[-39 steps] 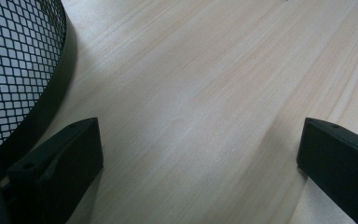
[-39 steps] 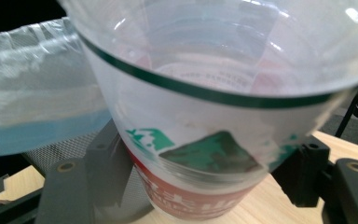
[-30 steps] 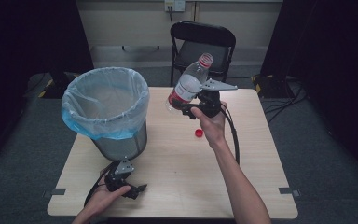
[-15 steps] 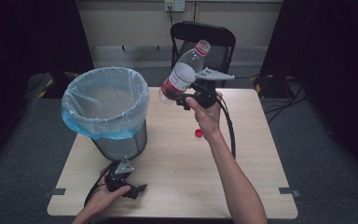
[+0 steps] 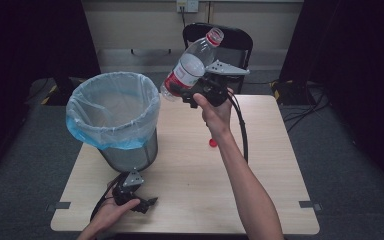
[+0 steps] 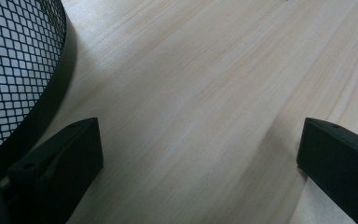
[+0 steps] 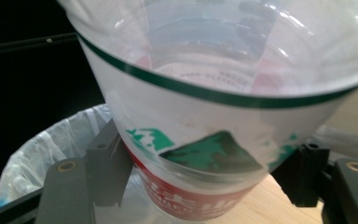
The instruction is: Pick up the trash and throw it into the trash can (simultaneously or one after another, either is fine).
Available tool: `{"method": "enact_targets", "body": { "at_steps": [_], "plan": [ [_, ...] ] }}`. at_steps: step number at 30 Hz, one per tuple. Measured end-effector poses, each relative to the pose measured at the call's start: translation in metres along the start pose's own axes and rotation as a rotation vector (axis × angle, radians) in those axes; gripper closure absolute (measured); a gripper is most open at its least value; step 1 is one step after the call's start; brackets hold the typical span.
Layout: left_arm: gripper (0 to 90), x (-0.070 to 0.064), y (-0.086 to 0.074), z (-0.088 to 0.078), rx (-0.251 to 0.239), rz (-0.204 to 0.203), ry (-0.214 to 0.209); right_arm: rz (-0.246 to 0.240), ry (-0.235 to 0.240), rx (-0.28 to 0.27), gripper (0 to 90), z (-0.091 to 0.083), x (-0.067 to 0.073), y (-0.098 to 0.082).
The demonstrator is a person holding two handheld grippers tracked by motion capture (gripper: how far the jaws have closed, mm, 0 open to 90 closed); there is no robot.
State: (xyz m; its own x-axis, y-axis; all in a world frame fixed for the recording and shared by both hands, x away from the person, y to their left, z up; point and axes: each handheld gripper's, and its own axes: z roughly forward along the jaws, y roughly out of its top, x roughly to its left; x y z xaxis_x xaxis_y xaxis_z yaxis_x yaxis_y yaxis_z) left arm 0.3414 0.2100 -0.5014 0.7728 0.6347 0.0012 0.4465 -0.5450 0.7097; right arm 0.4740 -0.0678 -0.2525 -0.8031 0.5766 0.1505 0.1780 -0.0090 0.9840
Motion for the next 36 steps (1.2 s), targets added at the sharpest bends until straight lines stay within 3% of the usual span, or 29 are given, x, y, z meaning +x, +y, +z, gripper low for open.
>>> {"method": "enact_targets", "body": {
  "at_steps": [16, 30, 36],
  "plan": [
    [0.0, 0.0, 0.0, 0.0, -0.001, 0.005, 0.002, -0.015, 0.121, -0.046, 29.9, 0.026, 0.033, 0.019],
    [0.0, 0.0, 0.0, 0.0, -0.001, 0.005, 0.002, -0.034, 0.228, 0.011, 29.5, 0.06, 0.06, 0.009],
    [0.0, 0.0, 0.0, 0.0, -0.001, 0.004, 0.002, -0.048, 0.249, 0.054, 29.1, 0.073, 0.071, 0.005]
  ]
}}
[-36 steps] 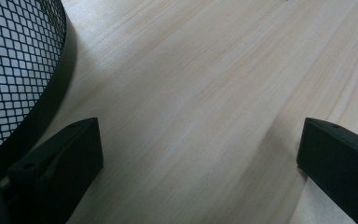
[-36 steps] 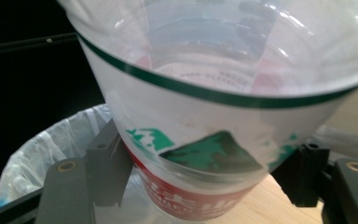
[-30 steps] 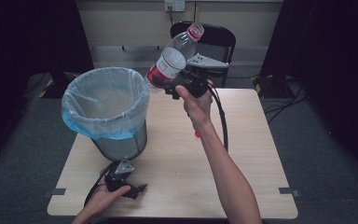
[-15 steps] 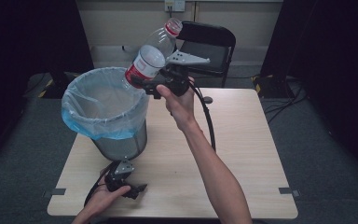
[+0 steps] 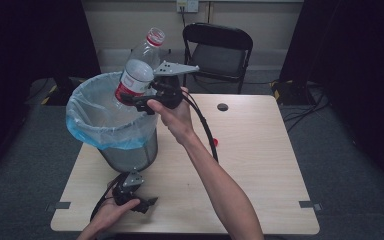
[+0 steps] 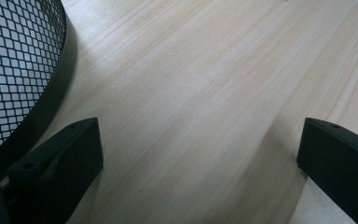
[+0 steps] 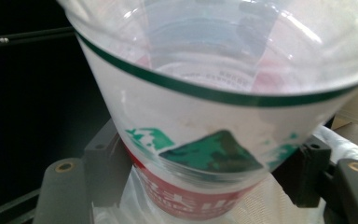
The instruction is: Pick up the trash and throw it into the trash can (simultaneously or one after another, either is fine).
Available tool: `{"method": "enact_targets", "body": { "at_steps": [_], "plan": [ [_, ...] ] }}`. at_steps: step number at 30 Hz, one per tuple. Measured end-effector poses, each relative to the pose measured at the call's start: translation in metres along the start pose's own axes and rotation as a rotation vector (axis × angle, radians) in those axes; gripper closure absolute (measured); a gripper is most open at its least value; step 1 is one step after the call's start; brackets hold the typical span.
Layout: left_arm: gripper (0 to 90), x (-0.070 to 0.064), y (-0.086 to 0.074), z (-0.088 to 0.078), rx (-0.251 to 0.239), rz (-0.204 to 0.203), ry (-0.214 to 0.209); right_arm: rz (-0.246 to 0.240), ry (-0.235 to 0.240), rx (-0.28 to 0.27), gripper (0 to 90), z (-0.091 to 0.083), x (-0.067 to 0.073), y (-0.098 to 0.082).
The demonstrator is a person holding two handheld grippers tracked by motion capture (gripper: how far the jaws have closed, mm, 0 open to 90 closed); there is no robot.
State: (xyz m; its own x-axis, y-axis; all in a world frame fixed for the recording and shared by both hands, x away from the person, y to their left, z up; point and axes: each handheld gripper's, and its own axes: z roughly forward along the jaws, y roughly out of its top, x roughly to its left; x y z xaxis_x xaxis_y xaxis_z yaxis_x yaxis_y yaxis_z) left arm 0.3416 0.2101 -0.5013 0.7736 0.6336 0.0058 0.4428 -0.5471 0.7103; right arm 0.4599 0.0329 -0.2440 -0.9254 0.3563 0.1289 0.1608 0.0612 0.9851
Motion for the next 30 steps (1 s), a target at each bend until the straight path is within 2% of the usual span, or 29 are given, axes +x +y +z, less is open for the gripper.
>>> {"method": "enact_targets", "body": {
  "at_steps": [9, 11, 17, 22, 26, 30],
  "plan": [
    [0.0, 0.0, 0.0, 0.0, 0.0, 0.0, 0.0, 0.009, 0.01, 0.017, 25.8, 0.017, 0.001, -0.005],
    [0.0, 0.0, 0.0, 0.0, 0.0, 0.0, 0.0, 0.007, -0.002, 0.018, 24.5, 0.02, 0.001, -0.006],
    [0.0, 0.0, 0.0, 0.0, 0.001, 0.001, 0.0, 0.015, 0.001, 0.027, 26.3, 0.024, -0.001, -0.008],
    [0.0, 0.0, 0.0, 0.0, 0.0, 0.002, -0.001, 0.006, -0.01, 0.023, 25.2, 0.02, -0.001, -0.006],
    [0.0, 0.0, 0.0, 0.0, 0.001, 0.002, -0.001, 0.005, -0.03, 0.006, 24.4, 0.011, -0.004, -0.002],
    [0.0, 0.0, 0.0, 0.0, 0.001, 0.002, -0.001, -0.003, -0.059, 0.011, 23.5, 0.001, -0.008, -0.001]
  ]
}}
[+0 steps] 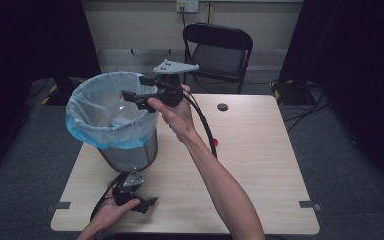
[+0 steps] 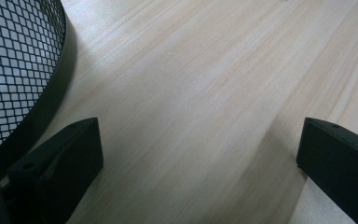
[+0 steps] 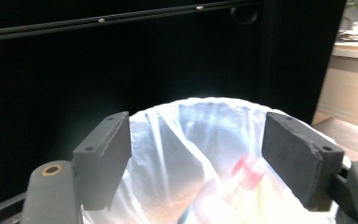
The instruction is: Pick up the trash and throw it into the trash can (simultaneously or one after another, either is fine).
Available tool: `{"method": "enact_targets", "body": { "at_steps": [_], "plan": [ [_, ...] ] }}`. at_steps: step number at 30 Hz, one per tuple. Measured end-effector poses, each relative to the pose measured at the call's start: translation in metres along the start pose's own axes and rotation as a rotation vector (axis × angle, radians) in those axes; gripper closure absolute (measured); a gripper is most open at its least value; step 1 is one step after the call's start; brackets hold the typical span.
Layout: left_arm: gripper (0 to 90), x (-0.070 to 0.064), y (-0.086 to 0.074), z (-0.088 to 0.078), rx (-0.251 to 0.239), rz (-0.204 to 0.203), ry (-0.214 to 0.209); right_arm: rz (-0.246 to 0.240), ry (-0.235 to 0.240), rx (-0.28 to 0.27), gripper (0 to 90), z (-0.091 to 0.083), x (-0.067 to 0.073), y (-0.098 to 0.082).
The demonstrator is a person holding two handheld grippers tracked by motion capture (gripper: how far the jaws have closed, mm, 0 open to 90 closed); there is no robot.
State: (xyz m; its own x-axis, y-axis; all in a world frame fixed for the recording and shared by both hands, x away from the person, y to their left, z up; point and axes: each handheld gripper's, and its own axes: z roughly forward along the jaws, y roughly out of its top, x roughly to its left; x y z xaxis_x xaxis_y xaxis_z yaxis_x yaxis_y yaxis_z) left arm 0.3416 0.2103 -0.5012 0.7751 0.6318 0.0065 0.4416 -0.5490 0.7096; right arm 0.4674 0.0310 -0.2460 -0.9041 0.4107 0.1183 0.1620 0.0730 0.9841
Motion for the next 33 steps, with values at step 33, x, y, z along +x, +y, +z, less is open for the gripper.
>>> {"method": "enact_targets", "body": {
  "at_steps": [33],
  "plan": [
    [0.0, 0.0, 0.0, 0.0, 0.001, -0.006, -0.002, 0.057, -0.269, 0.144, 25.8, -0.091, -0.06, -0.053]
  ]
}}
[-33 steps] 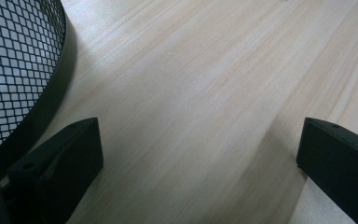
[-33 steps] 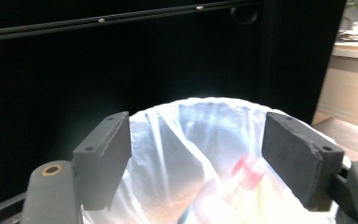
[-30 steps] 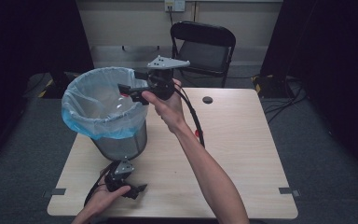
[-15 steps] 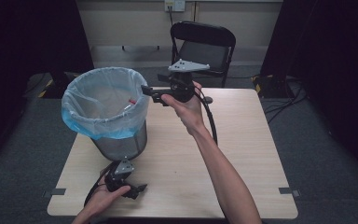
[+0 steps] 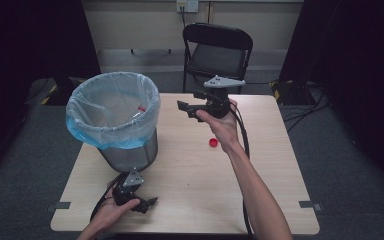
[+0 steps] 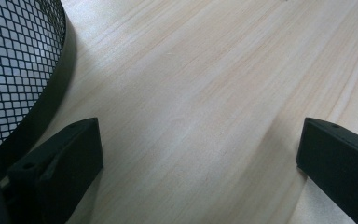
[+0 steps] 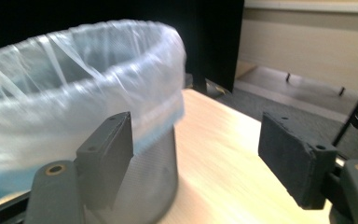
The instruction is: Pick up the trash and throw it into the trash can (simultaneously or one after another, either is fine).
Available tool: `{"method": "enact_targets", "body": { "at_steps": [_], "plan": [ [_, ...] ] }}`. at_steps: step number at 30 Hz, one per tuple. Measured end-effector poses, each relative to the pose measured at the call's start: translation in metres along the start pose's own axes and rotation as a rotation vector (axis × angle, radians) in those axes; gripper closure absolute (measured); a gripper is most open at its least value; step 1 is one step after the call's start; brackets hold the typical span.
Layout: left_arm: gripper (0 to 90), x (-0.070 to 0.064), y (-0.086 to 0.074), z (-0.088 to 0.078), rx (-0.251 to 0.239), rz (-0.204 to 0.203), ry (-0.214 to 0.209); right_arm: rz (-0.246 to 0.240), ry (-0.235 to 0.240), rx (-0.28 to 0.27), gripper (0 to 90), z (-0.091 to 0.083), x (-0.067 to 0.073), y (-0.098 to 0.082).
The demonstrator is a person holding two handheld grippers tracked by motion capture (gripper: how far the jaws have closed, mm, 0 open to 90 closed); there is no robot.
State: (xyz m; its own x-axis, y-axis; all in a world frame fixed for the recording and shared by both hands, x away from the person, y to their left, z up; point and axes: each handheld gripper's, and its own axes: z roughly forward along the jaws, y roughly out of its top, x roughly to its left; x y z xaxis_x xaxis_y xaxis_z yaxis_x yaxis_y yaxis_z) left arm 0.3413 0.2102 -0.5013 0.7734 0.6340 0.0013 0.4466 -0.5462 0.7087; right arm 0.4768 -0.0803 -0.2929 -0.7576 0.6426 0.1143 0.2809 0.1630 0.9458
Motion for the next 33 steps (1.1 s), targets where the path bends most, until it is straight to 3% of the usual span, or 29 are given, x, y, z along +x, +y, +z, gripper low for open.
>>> {"method": "enact_targets", "body": {
  "at_steps": [9, 18, 33],
  "plan": [
    [0.0, 0.0, 0.0, 0.0, 0.0, 0.0, -0.001, 0.048, -0.023, 0.072, 28.7, -0.007, -0.025, -0.037],
    [0.0, 0.0, 0.0, 0.0, 0.0, 0.0, 0.0, 0.074, -0.096, 0.175, 28.7, -0.003, -0.042, -0.084],
    [0.0, 0.0, 0.0, 0.0, 0.0, 0.0, 0.0, 0.115, -0.178, 0.346, 48.6, 0.014, -0.084, -0.15]
  ]
}}
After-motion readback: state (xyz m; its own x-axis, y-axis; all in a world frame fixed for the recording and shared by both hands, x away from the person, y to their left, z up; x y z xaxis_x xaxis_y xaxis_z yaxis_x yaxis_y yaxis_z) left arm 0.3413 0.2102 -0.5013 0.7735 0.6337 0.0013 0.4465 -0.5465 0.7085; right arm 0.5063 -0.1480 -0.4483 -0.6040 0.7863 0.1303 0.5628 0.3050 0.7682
